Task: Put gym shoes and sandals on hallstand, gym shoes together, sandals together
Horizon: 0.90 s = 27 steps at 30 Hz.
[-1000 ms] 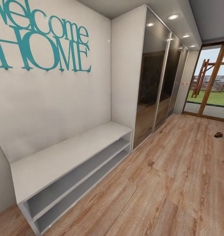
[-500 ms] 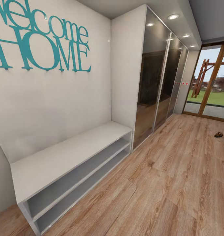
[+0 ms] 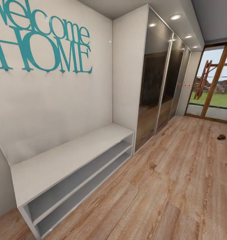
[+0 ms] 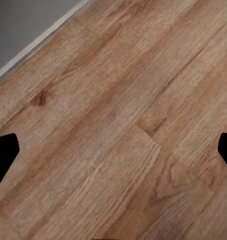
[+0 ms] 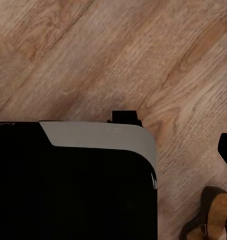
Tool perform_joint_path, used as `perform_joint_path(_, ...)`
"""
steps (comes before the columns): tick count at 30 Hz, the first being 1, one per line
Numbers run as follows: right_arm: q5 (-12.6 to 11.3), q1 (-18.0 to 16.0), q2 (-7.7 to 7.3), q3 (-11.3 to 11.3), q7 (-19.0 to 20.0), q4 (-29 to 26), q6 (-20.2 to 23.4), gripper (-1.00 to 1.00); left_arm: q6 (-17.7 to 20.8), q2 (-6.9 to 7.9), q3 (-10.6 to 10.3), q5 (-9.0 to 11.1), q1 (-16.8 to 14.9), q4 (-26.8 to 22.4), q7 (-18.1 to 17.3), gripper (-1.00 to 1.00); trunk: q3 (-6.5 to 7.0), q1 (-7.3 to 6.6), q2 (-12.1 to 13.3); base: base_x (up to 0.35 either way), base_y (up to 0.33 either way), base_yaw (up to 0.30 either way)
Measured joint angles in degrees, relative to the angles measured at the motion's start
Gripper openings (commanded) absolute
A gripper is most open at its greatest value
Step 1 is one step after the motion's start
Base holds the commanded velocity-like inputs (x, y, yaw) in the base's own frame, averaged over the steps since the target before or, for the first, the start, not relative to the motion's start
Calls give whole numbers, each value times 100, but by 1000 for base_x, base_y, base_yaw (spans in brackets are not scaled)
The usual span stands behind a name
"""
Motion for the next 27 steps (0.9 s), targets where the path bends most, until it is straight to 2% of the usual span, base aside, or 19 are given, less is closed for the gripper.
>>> perform_joint_path(27, -42, 0, 14, -59, -3, -93, -18, 100, -18, -8, 0, 22, -1, -84, -7, 100, 0, 0, 0, 0, 5, 0)
